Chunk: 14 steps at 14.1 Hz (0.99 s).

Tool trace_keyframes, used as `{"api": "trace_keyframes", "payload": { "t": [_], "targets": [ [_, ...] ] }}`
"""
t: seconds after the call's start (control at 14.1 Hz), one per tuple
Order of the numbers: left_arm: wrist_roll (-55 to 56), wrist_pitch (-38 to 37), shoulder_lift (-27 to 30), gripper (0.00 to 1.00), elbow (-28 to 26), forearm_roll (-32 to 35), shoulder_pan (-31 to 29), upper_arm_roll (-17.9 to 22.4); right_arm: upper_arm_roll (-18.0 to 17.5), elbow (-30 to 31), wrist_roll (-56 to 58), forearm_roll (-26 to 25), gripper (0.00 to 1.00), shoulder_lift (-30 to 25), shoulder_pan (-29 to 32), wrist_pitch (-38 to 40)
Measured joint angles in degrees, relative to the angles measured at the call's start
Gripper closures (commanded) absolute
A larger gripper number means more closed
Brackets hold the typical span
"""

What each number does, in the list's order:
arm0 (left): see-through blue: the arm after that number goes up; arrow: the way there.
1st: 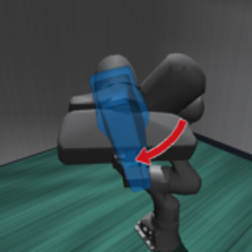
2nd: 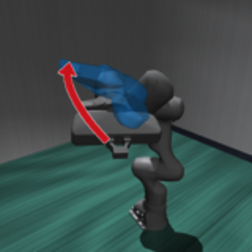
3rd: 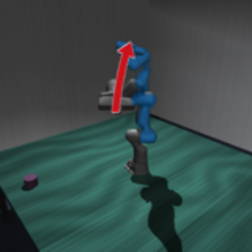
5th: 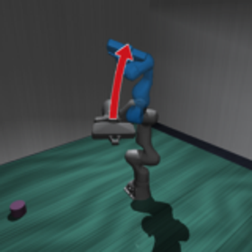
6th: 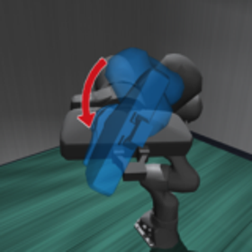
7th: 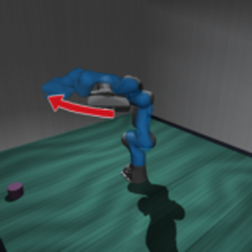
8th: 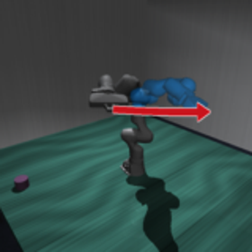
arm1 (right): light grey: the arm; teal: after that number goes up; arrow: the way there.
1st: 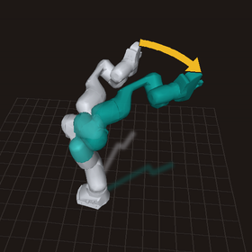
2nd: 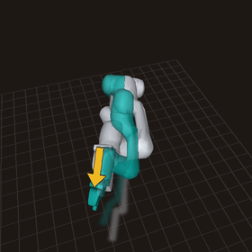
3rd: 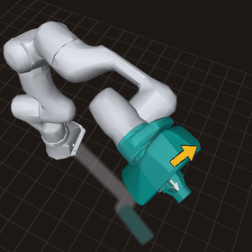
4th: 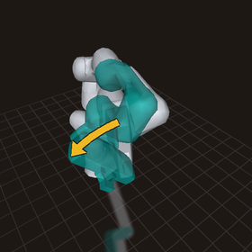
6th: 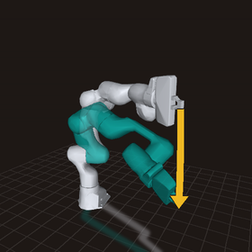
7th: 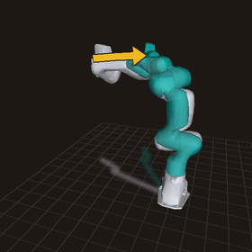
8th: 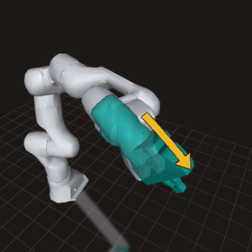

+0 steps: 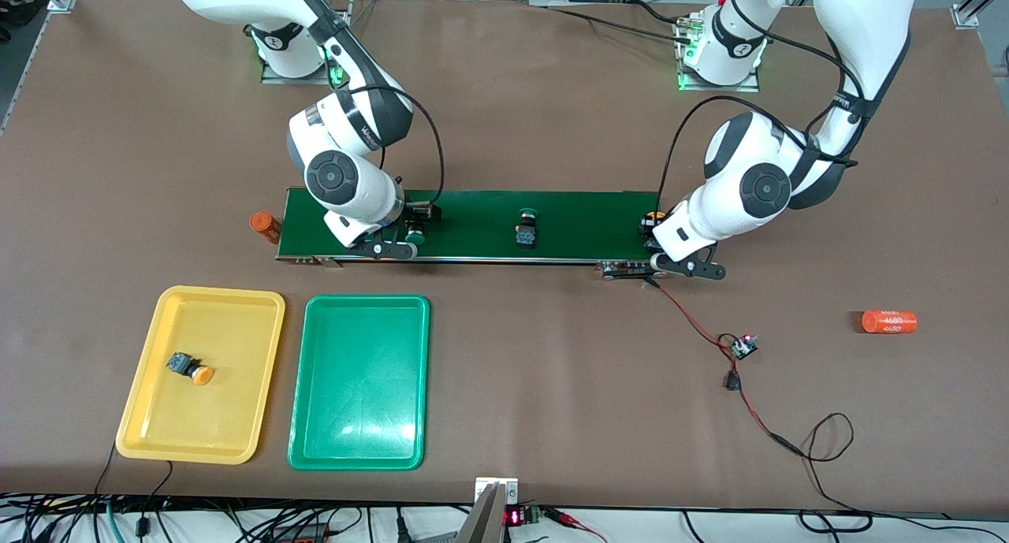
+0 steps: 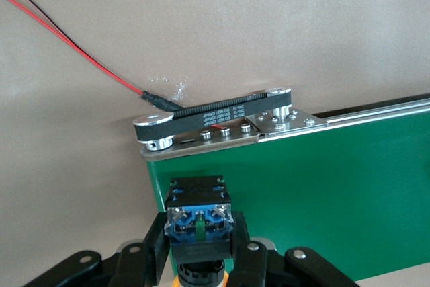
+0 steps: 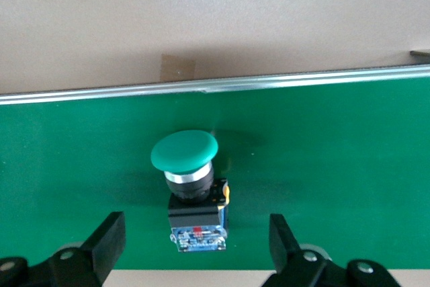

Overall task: Sort buttons by color to trays
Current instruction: 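Grasp a green-capped button with the right gripper while the left gripper reaches the belt, then carry the green button into the green tray with the right gripper and release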

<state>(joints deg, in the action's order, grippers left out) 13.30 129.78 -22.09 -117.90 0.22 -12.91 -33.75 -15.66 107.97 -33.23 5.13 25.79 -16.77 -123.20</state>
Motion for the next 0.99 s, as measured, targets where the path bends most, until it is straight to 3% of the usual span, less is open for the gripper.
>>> {"api": "trace_keyframes", "payload": {
  "t": [0.21,0.5,0.71,0.78,0.85,0.92,0.99],
  "targets": [
    [0.8,2.5,0.2,1.0,-1.6,-4.1,0.1,0.1,0.0,0.0,0.1,-0.1,0.11,0.8,-0.3,0.0],
    [1.1,3.3,0.2,1.0,-2.4,-4.7,1.0,0.2,0.4,0.1,1.0,-0.2,0.5,1.0,-0.3,0.1],
    [1.2,3.3,0.2,0.87,-2.5,-4.7,1.7,0.2,0.9,0.2,1.2,-1.0,0.59,1.2,-0.3,0.1],
    [1.2,3.3,0.2,0.77,-2.6,-4.7,1.7,0.2,1.1,0.2,1.5,-1.1,0.62,1.3,-0.3,0.1],
    [1.2,3.3,0.2,0.46,-2.7,-4.7,1.7,0.3,1.4,0.2,2.2,-1.1,0.66,1.3,-0.3,0.1],
    [1.2,3.3,0.2,0.0,-2.8,-4.7,1.7,0.3,1.7,0.2,2.8,-1.1,0.68,1.3,-0.1,0.1],
    [1.2,3.3,0.2,0.0,-2.9,-4.7,1.7,0.4,1.7,0.2,3.1,-1.1,0.7,1.3,0.1,0.3]
  ]
}}
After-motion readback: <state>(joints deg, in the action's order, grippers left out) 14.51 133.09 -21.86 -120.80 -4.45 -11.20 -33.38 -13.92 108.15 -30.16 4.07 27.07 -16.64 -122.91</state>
